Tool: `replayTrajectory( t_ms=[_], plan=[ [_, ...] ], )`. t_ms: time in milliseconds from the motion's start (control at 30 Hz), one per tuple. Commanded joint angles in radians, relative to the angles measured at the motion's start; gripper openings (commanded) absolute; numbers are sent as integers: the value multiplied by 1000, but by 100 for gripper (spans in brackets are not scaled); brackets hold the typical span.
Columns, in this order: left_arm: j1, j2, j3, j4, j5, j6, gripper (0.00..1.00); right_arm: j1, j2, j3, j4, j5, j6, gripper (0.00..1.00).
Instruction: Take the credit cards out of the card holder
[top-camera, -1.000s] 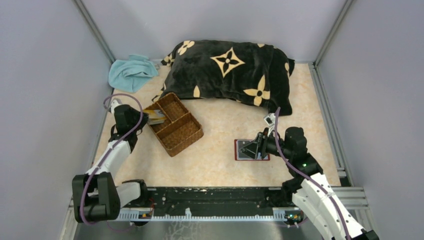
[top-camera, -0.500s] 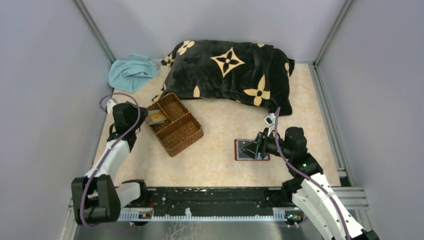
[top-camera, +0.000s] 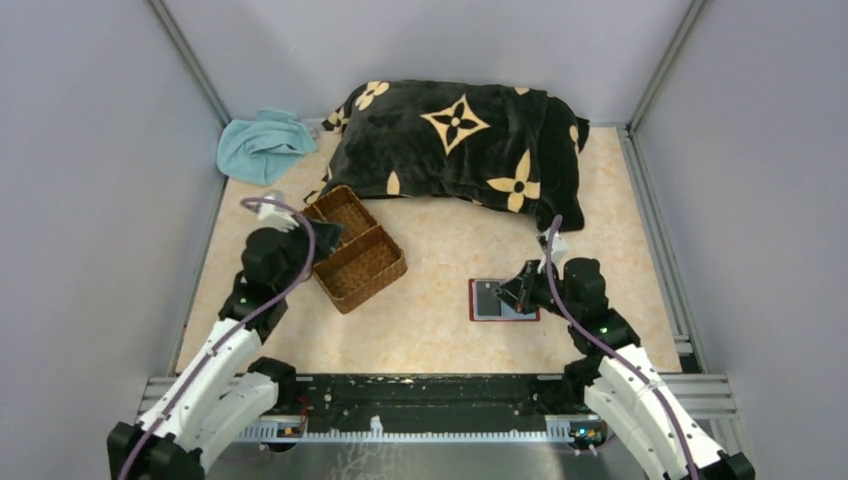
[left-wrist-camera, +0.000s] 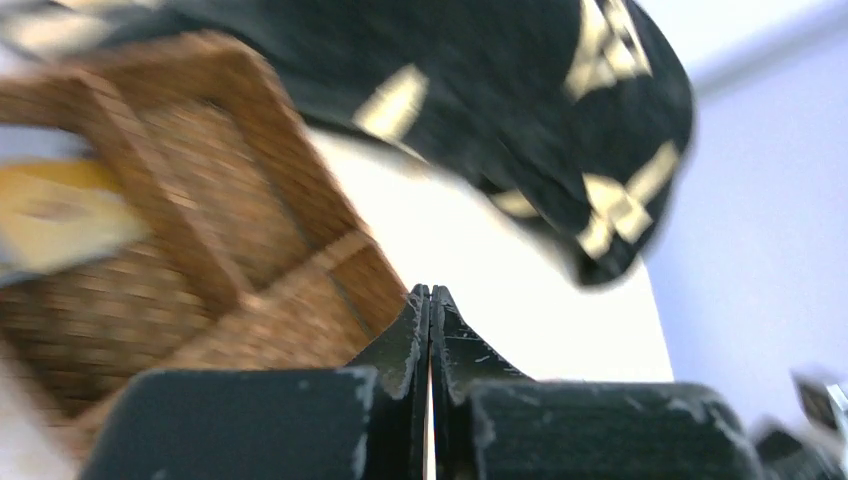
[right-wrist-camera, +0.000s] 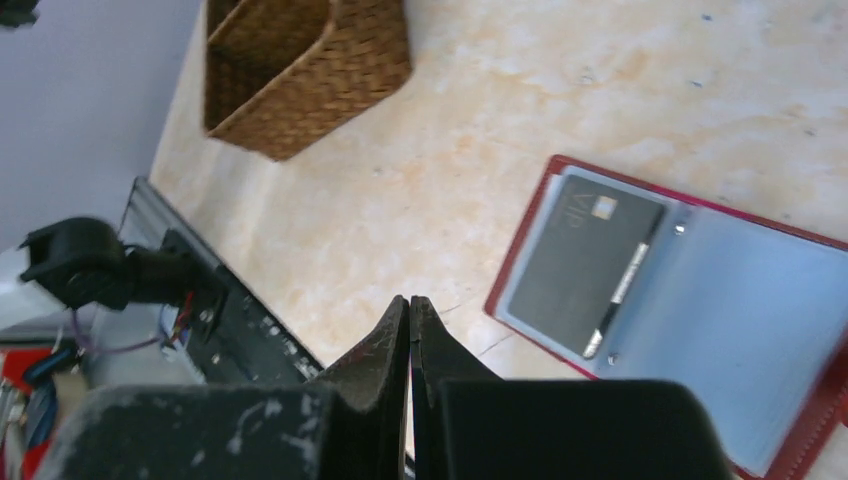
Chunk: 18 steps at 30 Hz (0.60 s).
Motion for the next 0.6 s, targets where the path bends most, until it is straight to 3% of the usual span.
replayTrajectory(
  t_ms=[0, 67, 167, 267, 367, 567],
  plan=[
    [-229, -1, -72, 41, 54, -3, 0, 3, 4, -40, 52, 183, 48, 0],
    [-337, 42, -100, 98, 64, -26, 0, 3, 41, -59, 78, 190, 61, 0],
    [-463, 158, -111, 215, 97, -5, 0, 3, 104, -83, 117, 190, 78, 13],
    [-564, 359, -23, 258, 203, 45, 0, 3, 135, -119, 172, 186, 108, 22],
    [-675, 538, 98, 249, 192, 92, 0, -3, 138, -132, 183, 216, 135, 25],
    [-722, 782, 165, 408, 305, 31, 0, -78, 131, -147, 162, 188, 161, 25]
  ],
)
